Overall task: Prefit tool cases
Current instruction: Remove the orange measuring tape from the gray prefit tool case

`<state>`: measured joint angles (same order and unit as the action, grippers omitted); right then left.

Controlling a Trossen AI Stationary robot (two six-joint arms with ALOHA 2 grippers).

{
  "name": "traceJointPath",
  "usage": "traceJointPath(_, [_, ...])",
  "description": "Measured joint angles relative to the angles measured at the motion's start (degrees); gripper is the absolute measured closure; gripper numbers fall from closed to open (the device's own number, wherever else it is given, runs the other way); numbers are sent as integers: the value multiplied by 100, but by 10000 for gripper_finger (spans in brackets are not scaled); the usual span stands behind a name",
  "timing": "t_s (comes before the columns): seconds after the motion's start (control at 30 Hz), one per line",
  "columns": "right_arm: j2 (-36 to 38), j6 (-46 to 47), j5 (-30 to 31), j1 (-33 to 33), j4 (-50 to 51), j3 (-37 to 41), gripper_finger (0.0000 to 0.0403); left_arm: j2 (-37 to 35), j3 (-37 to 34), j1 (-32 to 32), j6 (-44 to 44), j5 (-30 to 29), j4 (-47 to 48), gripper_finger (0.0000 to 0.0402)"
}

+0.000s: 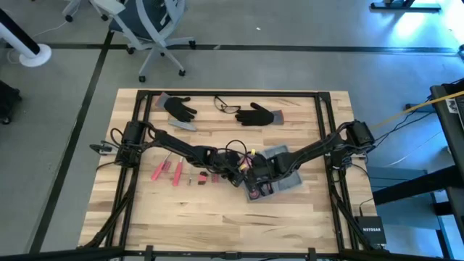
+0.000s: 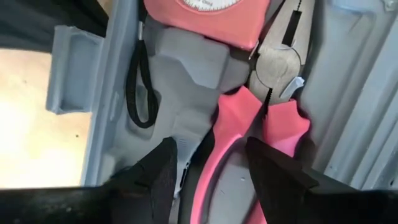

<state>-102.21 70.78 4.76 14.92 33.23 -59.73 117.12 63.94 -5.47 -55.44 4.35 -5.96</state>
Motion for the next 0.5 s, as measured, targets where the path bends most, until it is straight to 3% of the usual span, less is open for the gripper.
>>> traceJointPath(0.27, [39, -60, 0, -11, 227, -49, 220, 1, 0, -28, 43, 356, -313, 401])
traceJointPath(0.37, [43, -196, -35, -8, 227, -49, 220, -156, -13, -117, 1001, 846, -326, 401])
traceJointPath(0.5, [86, -306, -42, 2, 244, -65, 220, -626, 4, -48, 1895, 546, 318, 401])
